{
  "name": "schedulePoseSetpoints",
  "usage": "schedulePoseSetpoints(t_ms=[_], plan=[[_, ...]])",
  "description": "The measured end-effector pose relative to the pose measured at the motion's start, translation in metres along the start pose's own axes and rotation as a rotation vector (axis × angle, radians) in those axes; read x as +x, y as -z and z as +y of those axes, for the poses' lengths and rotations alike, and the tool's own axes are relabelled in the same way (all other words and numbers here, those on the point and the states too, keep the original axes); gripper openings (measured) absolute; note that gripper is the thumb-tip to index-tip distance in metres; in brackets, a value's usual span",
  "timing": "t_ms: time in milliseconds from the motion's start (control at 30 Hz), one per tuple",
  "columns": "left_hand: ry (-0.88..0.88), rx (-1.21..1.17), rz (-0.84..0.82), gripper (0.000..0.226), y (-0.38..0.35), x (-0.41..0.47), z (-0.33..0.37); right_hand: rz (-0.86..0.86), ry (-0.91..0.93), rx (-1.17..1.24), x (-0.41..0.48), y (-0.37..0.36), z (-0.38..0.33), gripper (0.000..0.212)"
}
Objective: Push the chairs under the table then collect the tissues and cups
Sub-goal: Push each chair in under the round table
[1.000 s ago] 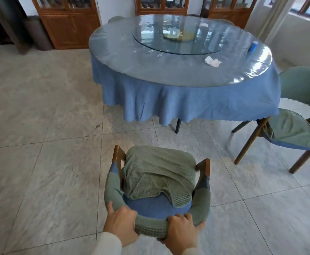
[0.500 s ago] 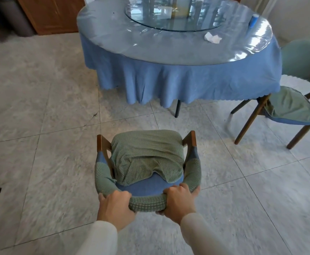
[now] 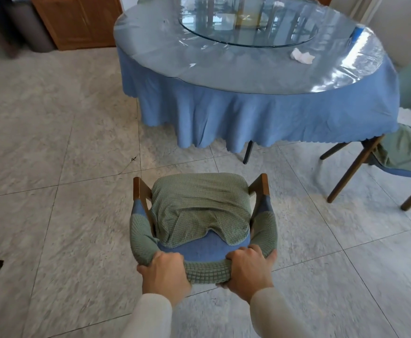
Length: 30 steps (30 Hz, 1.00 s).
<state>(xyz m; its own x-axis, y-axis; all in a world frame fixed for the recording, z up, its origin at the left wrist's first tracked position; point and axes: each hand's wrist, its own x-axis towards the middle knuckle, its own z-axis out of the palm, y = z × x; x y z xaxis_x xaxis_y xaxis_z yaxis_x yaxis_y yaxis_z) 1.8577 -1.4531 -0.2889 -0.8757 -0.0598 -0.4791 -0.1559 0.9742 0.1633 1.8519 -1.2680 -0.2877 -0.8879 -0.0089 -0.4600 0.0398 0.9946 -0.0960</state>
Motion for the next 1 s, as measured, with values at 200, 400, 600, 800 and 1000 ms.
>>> schedulePoseSetpoints(t_ms=[200,400,600,800,1000], plan=[[-0.029,0.001,-0.007,0.013,0.019,0.033,-0.007,0.013,0.002,-0.001,0.029,0.011,-0.011,0.051],[-0.056,-0.010,0.009,0.018,0.041,0.076,-0.012,0.025,-0.004,0.001,0.067,0.030,-0.024,0.048],[-0.076,-0.018,0.020,0.015,0.076,0.135,-0.017,0.045,-0.043,0.024,0.123,0.056,-0.044,0.046],[-0.099,0.000,0.054,0.015,0.114,0.208,-0.023,0.032,-0.069,0.042,0.191,0.086,-0.065,0.046],[-0.139,0.024,0.067,0.017,0.144,0.258,-0.026,0.015,-0.086,0.056,0.237,0.112,-0.082,0.045]])
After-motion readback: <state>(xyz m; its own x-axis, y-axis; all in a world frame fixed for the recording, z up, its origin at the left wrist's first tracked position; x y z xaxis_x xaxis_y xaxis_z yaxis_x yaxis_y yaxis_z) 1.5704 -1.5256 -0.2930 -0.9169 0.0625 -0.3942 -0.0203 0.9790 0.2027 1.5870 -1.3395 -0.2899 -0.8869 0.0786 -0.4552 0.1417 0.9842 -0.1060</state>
